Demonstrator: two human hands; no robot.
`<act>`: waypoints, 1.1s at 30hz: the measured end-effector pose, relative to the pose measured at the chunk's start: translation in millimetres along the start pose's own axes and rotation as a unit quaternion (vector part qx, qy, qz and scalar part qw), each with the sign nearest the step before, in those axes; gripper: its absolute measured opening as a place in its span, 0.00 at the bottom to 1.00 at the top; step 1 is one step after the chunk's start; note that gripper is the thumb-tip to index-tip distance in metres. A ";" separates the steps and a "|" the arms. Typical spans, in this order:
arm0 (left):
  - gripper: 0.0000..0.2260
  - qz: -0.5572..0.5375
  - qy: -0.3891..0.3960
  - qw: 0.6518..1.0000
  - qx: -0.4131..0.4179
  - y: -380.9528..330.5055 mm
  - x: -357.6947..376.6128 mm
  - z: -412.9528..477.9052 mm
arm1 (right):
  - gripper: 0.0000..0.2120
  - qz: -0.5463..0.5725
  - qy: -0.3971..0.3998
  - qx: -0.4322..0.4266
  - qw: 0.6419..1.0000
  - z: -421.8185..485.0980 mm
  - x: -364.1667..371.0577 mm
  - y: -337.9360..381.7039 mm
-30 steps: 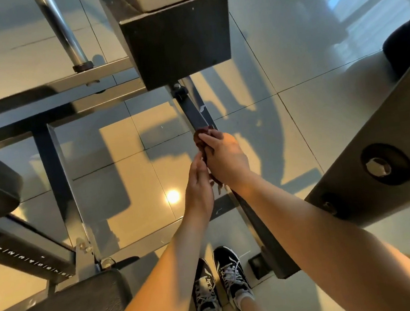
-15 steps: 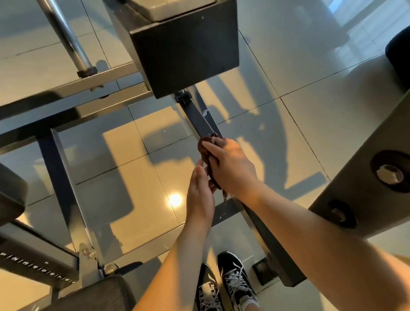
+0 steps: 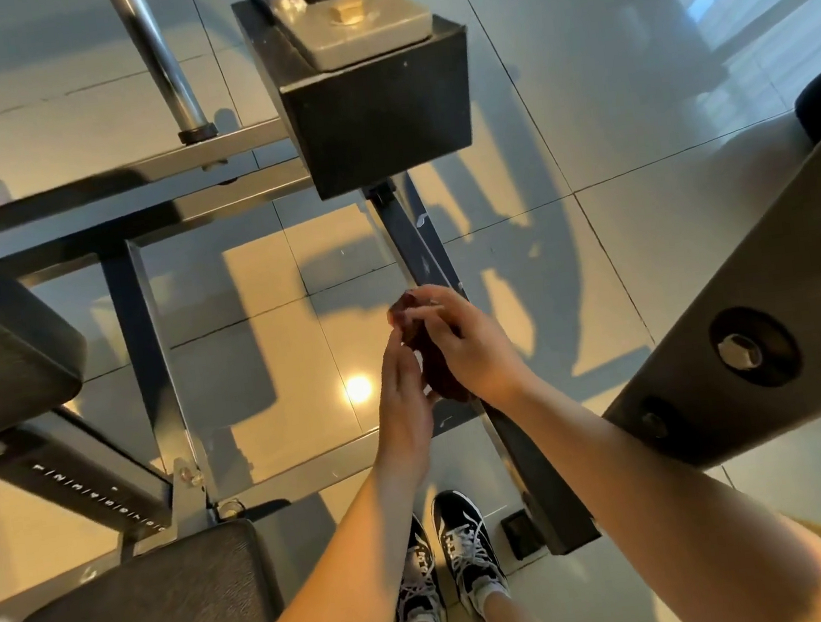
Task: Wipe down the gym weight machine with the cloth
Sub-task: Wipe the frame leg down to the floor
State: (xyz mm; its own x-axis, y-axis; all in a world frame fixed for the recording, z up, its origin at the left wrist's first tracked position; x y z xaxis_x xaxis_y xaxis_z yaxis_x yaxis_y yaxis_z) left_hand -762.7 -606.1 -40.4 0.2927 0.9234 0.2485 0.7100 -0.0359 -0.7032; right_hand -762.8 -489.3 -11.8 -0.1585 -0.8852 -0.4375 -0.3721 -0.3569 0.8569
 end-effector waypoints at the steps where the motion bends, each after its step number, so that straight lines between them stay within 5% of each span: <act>1: 0.17 -0.019 -0.009 1.000 0.009 -3.0 0.1 1.8 | 0.14 0.057 0.007 0.029 0.998 0.8 1.9 4.3; 4: 0.17 -0.010 -0.046 0.997 0.054 -20.0 -2.5 18.9 | 0.12 0.073 -0.027 0.011 0.997 4.8 5.0 10.7; 6: 0.17 0.100 -0.055 0.989 0.096 -30.4 -2.6 35.8 | 0.13 0.035 -0.075 -0.029 0.996 7.3 1.1 5.2; 14: 0.19 0.454 -0.004 0.867 0.207 -37.0 10.8 95.6 | 0.16 0.011 -0.183 0.002 0.983 25.9 -9.1 -16.0; 19: 0.16 0.387 -0.099 0.895 0.197 -48.8 12.1 137.3 | 0.16 -0.045 -0.201 0.037 0.978 26.7 -10.7 -26.4; 29: 0.16 0.456 -0.060 0.851 0.253 -37.6 14.5 83.7 | 0.15 0.026 -0.216 0.072 0.973 18.5 -12.3 -16.5; 33: 0.17 0.415 -0.094 0.882 0.204 -52.0 21.7 113.3 | 0.15 0.013 -0.203 0.066 0.977 20.0 -11.3 -14.4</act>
State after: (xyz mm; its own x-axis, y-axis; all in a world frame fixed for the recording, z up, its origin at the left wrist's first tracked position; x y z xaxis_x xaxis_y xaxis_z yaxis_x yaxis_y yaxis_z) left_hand -865.8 -540.8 -73.9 0.4653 0.6919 -0.5520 0.0006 -0.6239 -0.7815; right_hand -773.9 -468.2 -24.6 -0.5096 -0.6924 -0.5108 -0.4738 -0.2697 0.8383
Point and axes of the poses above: each hand's wrist, its own z-axis towards the middle knuckle, its own x-axis out of the palm, y = z × x, the point moved 4 cm from there along z, towards the middle knuckle, and after that the axes turned 7 degrees about -x, right-handed, at the moved point
